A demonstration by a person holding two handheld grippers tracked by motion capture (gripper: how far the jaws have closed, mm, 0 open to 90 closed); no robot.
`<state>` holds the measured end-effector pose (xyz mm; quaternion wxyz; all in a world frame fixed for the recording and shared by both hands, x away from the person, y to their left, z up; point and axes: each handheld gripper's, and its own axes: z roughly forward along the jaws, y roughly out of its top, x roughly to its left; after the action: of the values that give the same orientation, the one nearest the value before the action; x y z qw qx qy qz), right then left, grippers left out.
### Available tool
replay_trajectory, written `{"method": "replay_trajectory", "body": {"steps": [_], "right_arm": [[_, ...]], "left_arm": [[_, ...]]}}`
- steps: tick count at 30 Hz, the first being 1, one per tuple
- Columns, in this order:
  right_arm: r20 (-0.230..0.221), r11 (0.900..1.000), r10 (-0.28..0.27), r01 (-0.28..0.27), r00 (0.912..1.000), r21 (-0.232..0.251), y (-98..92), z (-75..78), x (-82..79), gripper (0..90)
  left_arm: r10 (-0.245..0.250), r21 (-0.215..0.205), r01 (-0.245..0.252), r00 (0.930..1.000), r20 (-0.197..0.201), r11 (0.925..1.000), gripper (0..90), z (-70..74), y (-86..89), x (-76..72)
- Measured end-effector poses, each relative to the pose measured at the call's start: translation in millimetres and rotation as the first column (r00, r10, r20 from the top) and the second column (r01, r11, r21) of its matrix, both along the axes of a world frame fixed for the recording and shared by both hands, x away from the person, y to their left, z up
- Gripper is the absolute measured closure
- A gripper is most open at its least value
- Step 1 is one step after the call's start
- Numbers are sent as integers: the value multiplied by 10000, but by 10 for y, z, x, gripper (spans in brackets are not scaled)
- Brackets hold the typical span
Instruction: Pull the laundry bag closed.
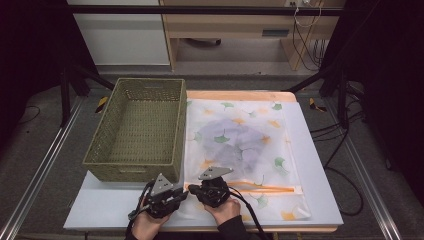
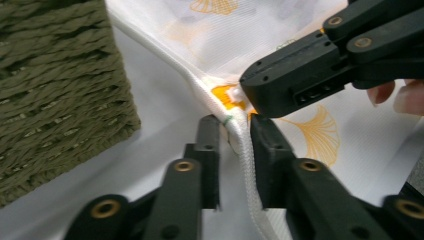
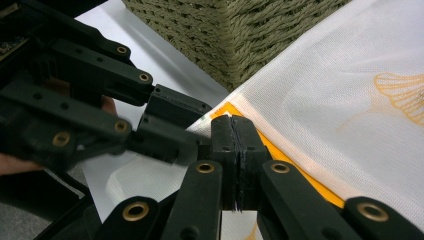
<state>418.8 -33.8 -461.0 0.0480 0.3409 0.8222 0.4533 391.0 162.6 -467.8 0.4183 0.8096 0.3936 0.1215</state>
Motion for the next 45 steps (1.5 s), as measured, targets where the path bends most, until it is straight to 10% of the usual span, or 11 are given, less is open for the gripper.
{"method": "replay_trajectory", "body": {"steps": [26,45], "right_arm": [[-177,9949,-521,534,9985,860,-84,-84,-30,897],[-250,9850,-1720,1722,9848,82,-270,-163,-36,897]], "left_arm": [[348,77,-350,9991,224,9994,877,40,-22,-55],[435,-14,-435,9983,390,9991,879,72,42,-63]]}}
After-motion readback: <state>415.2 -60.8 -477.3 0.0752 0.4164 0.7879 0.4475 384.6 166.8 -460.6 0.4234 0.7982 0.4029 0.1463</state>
